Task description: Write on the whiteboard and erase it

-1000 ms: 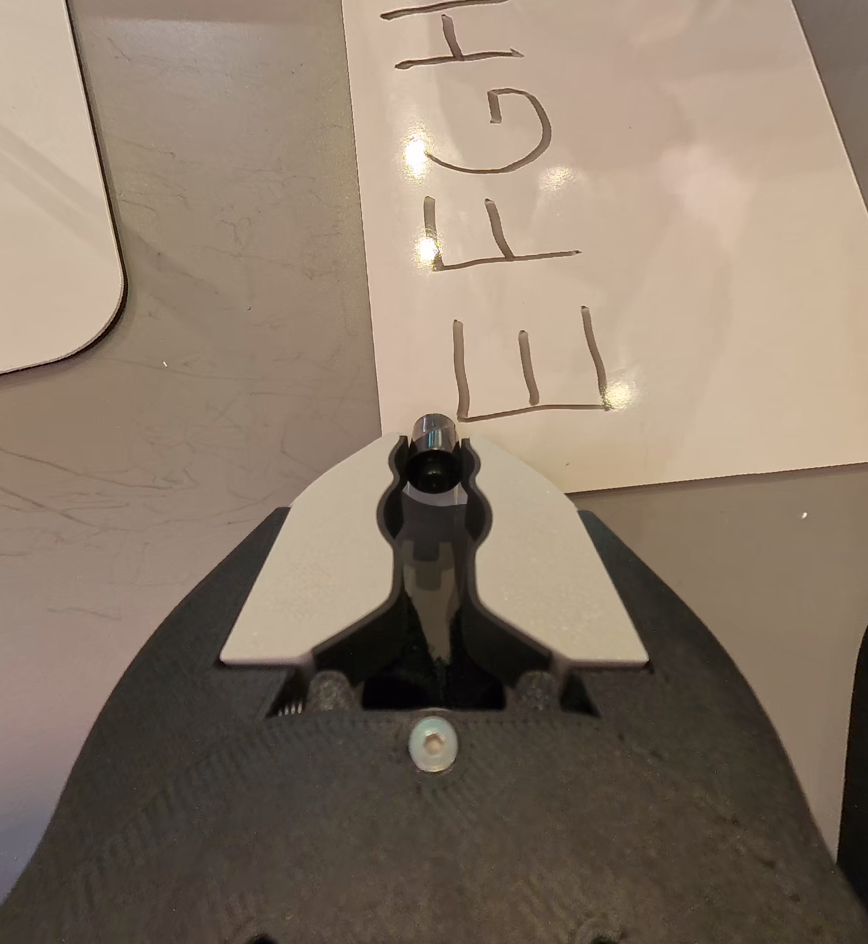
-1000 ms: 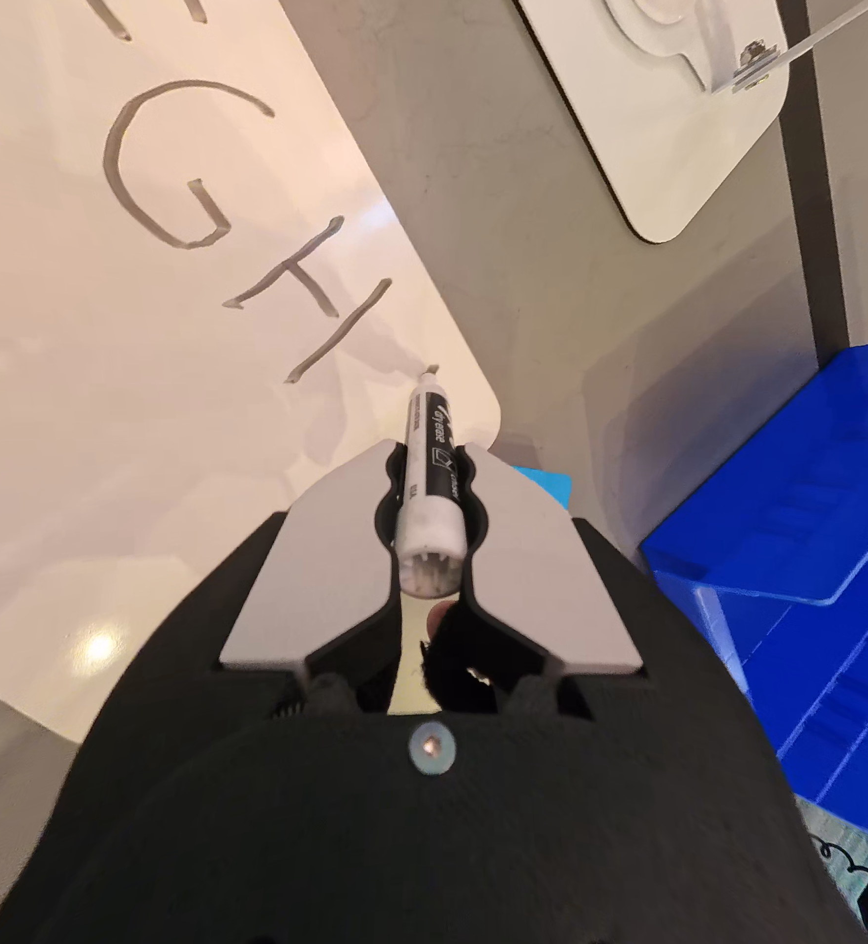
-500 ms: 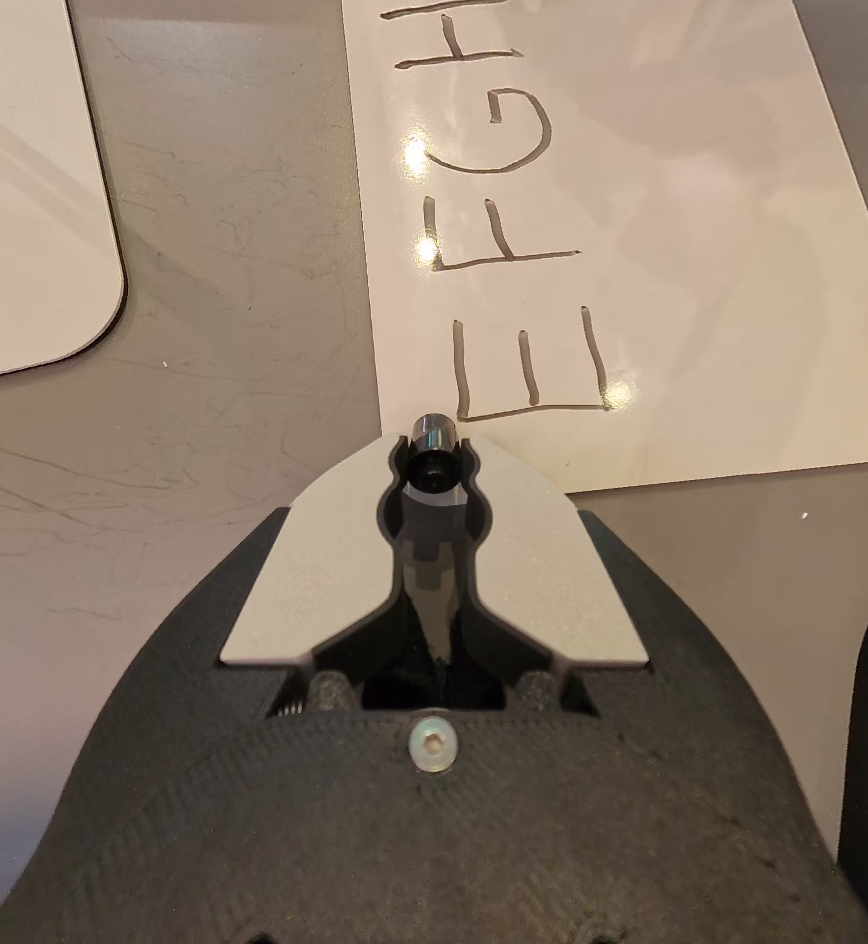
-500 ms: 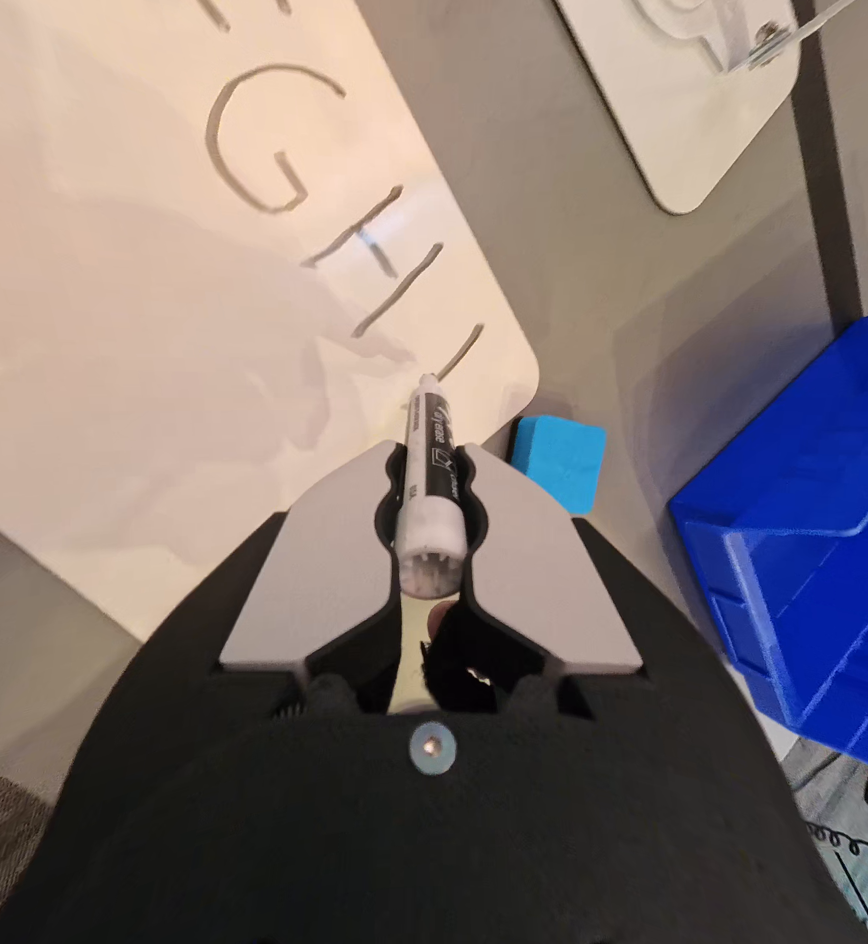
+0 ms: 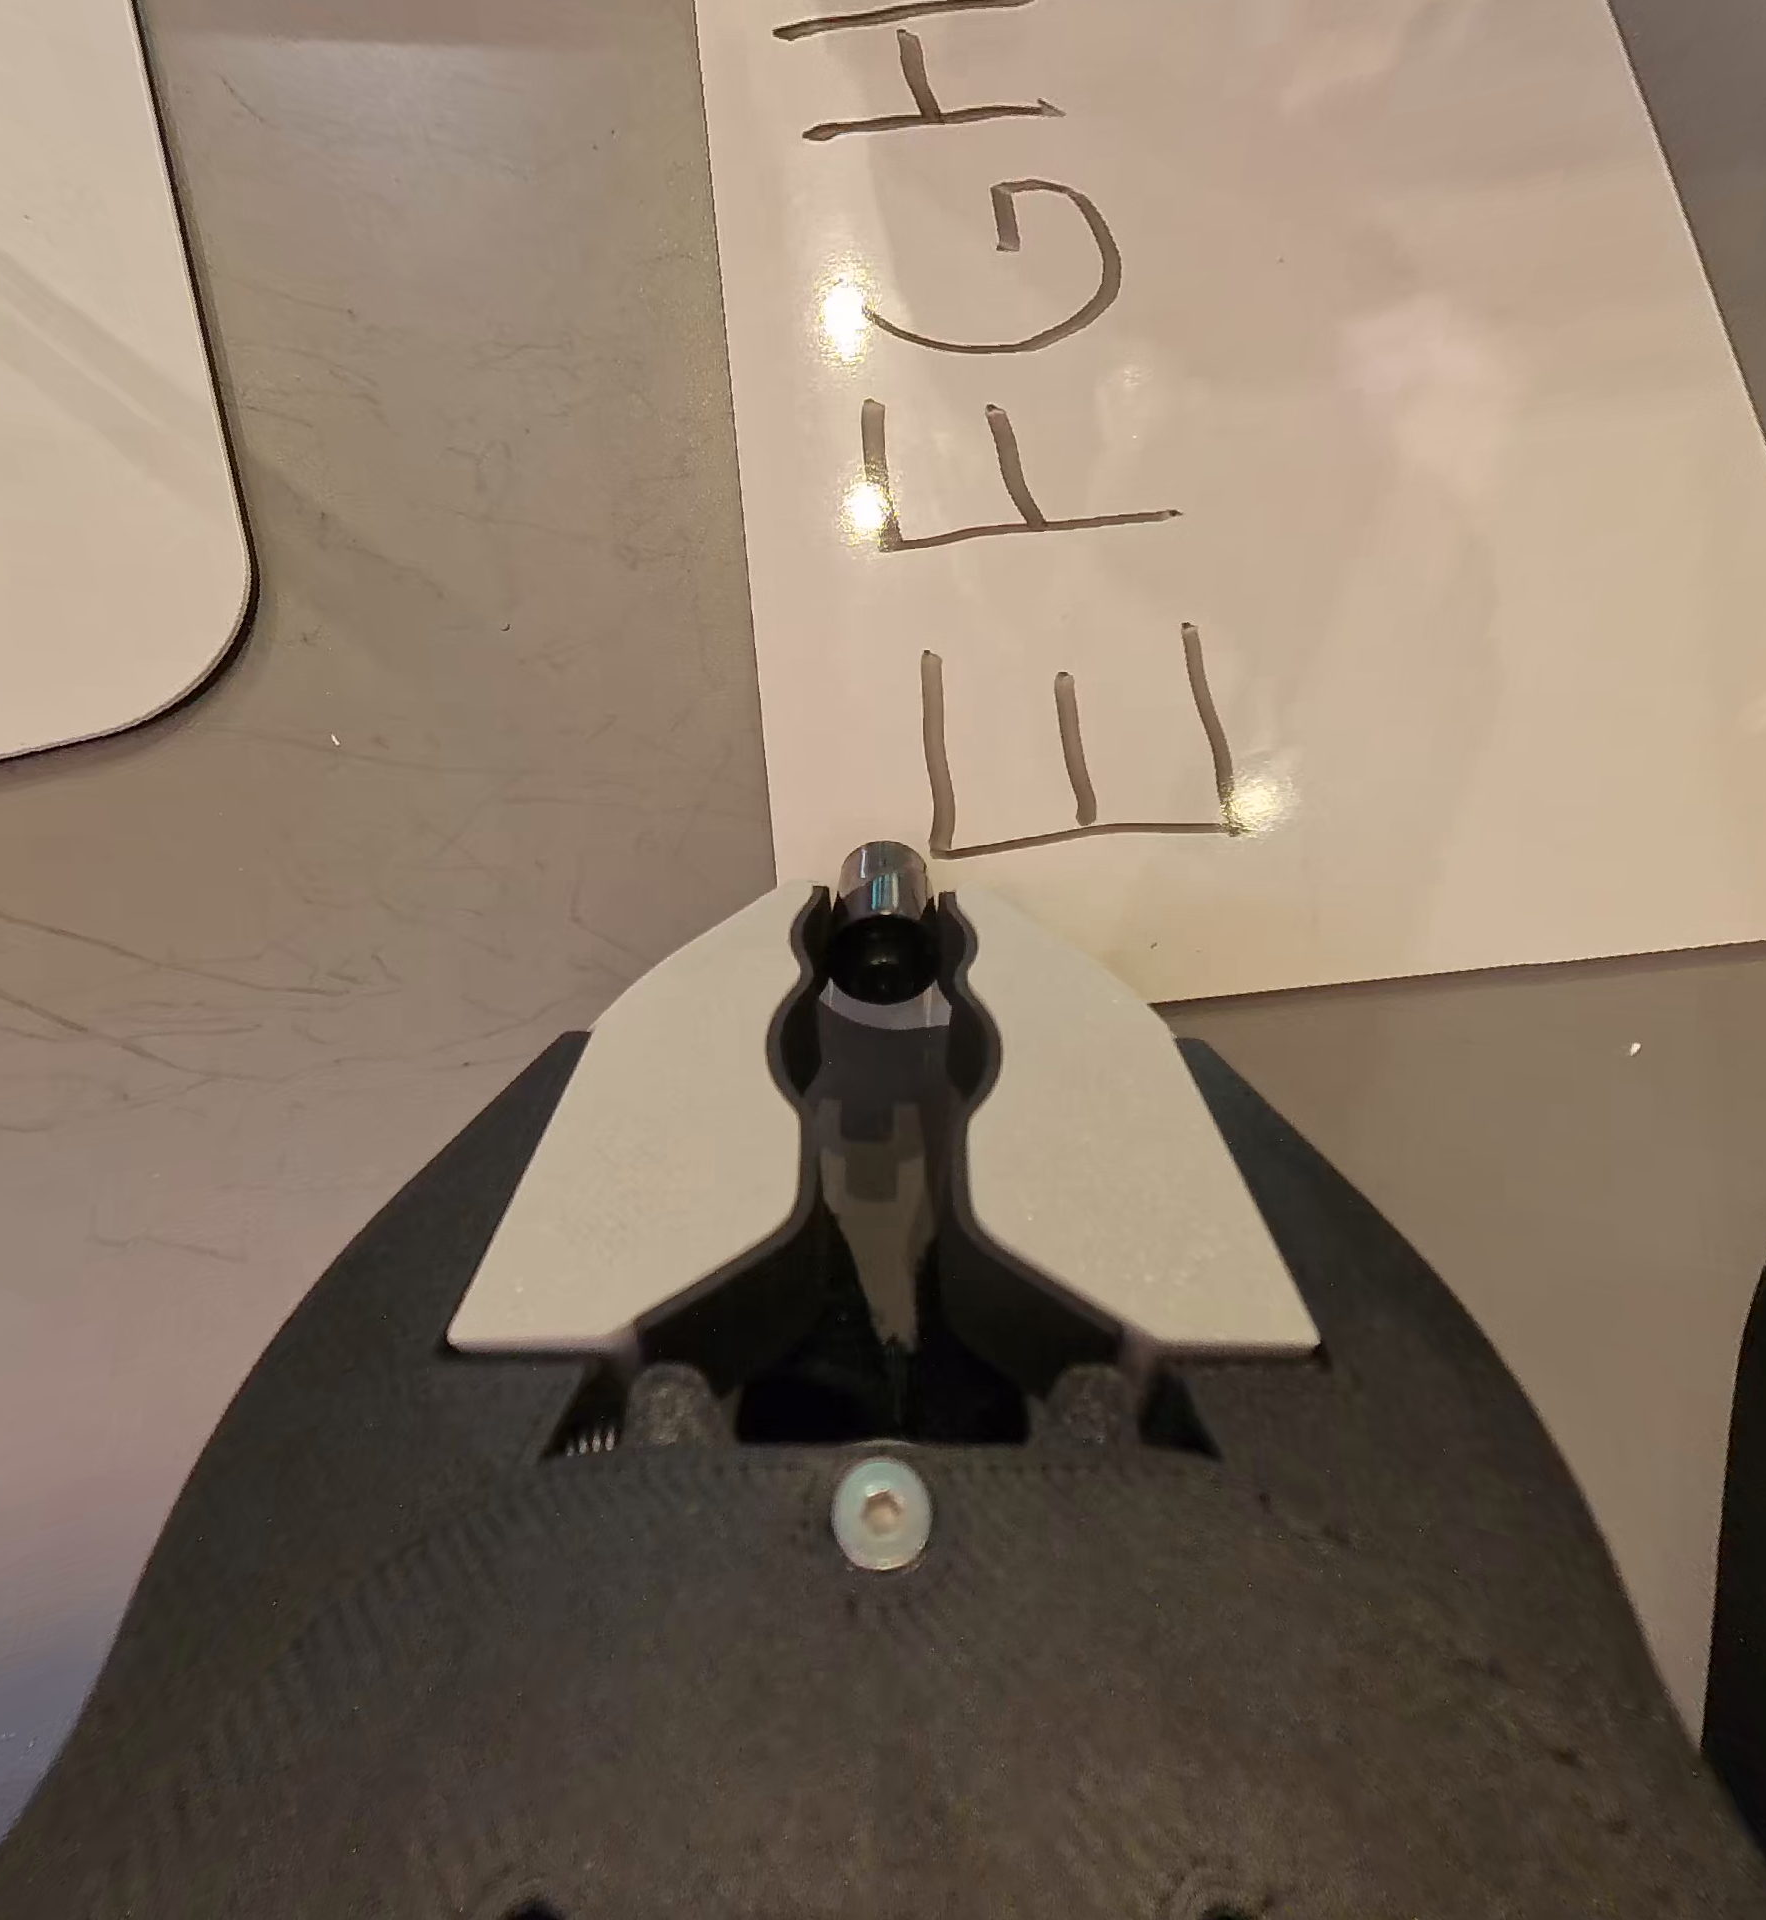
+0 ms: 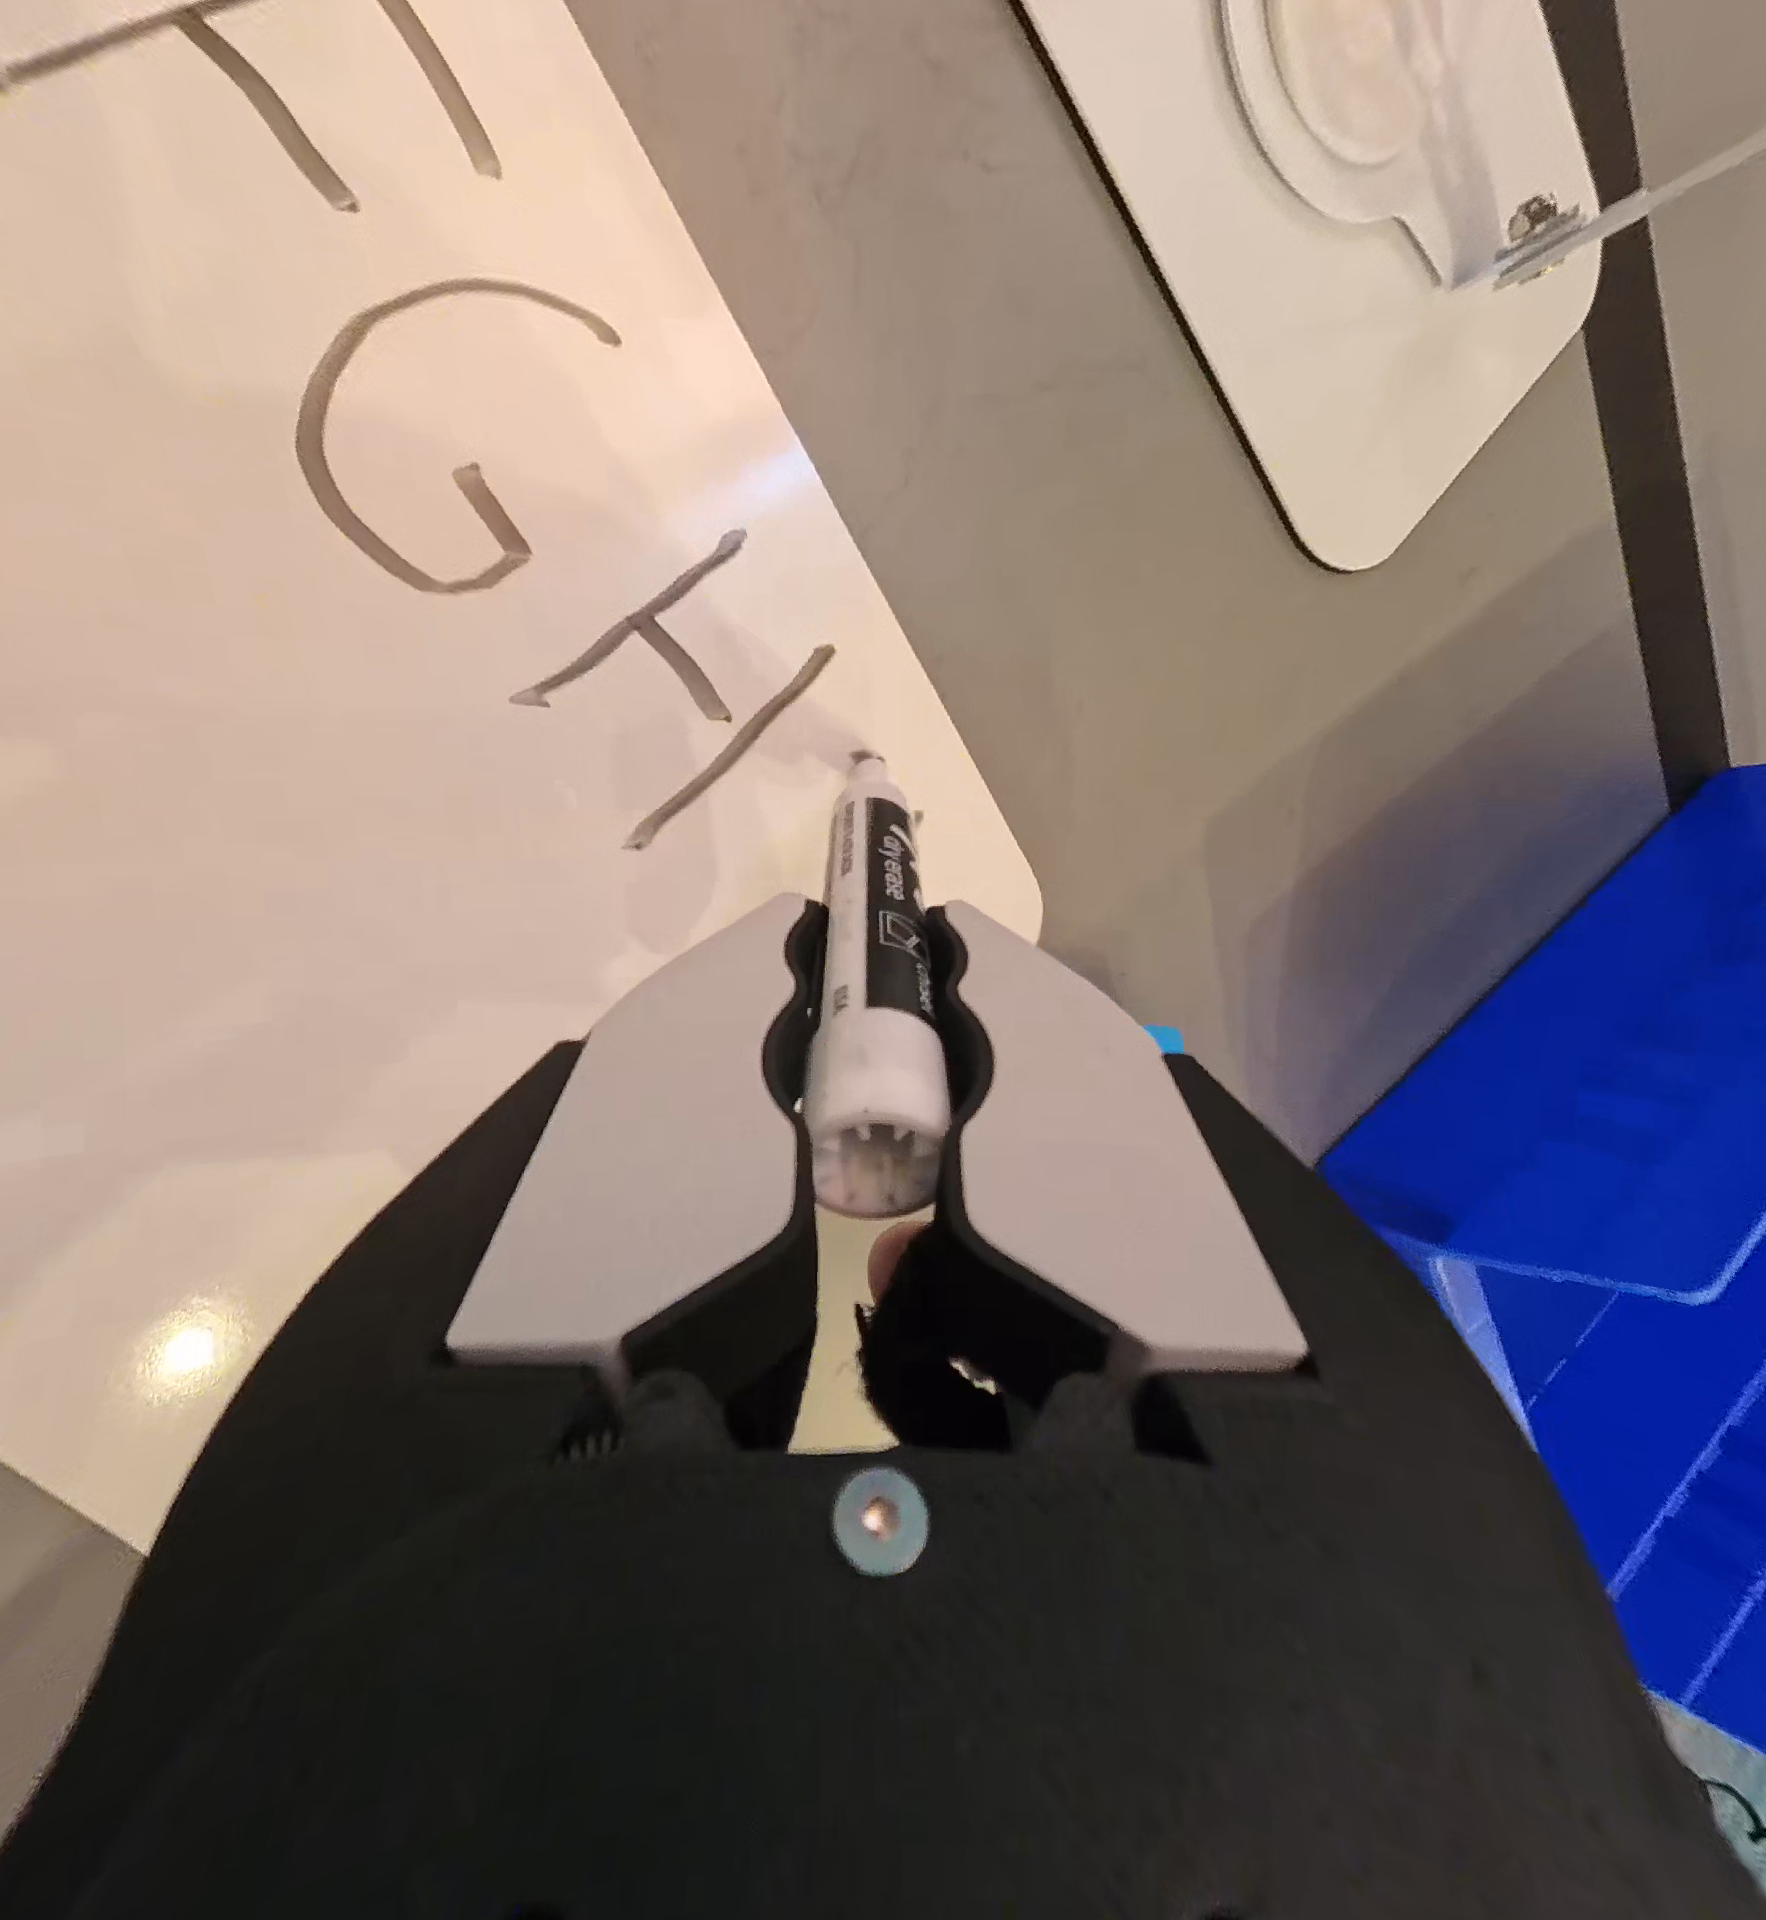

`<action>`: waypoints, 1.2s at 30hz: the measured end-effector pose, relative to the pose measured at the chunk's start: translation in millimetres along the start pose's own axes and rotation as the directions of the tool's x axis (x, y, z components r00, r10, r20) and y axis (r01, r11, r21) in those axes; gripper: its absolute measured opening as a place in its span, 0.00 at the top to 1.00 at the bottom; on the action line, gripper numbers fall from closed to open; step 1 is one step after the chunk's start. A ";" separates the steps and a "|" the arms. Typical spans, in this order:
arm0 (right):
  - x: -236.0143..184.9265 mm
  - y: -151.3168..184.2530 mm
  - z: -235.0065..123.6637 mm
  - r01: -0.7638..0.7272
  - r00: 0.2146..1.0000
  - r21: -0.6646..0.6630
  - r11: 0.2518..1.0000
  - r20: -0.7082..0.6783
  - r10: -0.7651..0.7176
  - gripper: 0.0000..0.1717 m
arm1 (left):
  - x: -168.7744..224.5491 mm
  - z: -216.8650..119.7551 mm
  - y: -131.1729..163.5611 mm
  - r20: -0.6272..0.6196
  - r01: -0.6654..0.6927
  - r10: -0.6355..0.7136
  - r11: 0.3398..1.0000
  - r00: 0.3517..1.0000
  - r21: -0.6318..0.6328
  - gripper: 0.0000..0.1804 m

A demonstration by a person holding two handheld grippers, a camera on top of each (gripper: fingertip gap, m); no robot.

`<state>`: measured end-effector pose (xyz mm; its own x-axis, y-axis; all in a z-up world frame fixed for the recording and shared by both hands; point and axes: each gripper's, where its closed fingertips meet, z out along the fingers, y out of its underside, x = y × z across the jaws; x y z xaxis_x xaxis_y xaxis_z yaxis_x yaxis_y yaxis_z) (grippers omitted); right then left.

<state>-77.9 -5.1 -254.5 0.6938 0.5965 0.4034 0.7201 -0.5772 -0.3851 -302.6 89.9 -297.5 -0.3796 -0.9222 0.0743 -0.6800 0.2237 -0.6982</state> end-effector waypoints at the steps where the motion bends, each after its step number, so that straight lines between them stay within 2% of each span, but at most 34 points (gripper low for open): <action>1: 2.8 3.4 -0.2 0.002 1.000 -0.010 1.000 -0.012 -0.002 0.88 | 0.0 0.0 0.0 0.000 0.000 0.000 1.000 1.000 0.000 0.89; 6: 14.9 19.9 -2.1 -0.028 0.999 -0.037 0.999 -0.038 0.027 0.88 | 0.0 0.1 0.0 0.000 0.000 0.000 1.000 1.000 0.000 0.89; 10: 14.3 19.4 -7.7 -0.038 0.998 -0.017 0.999 -0.040 0.038 0.88 | 0.0 0.1 0.0 -0.001 0.001 -0.001 1.000 1.000 0.000 0.89; 14: -5.3 12.1 -22.3 -0.033 0.999 0.028 0.999 0.024 0.033 0.88 | 0.0 0.1 0.1 -0.001 0.001 -0.001 1.000 1.000 0.000 0.89; 21: -35.0 23.7 -29.4 -0.021 0.997 0.002 1.000 0.069 0.020 0.88 | 0.0 0.2 0.1 -0.001 0.001 -0.001 1.000 1.000 0.000 0.89; 26: -34.0 27.2 -30.1 -0.033 0.997 -0.001 0.999 0.065 0.033 0.88 | 0.0 0.2 0.1 0.000 0.001 -0.001 1.000 1.000 0.000 0.89; 36: -15.2 56.4 -34.9 -0.080 0.996 -0.053 0.995 0.021 0.082 0.88 | -0.2 0.0 0.1 -0.002 0.002 -0.002 1.000 1.000 0.000 0.89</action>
<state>-48.0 -66.2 -253.4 0.7503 0.5590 0.3531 0.6608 -0.6519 -0.3721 -302.6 90.0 -297.6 -0.3797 -0.9219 0.0775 -0.6808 0.2217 -0.6981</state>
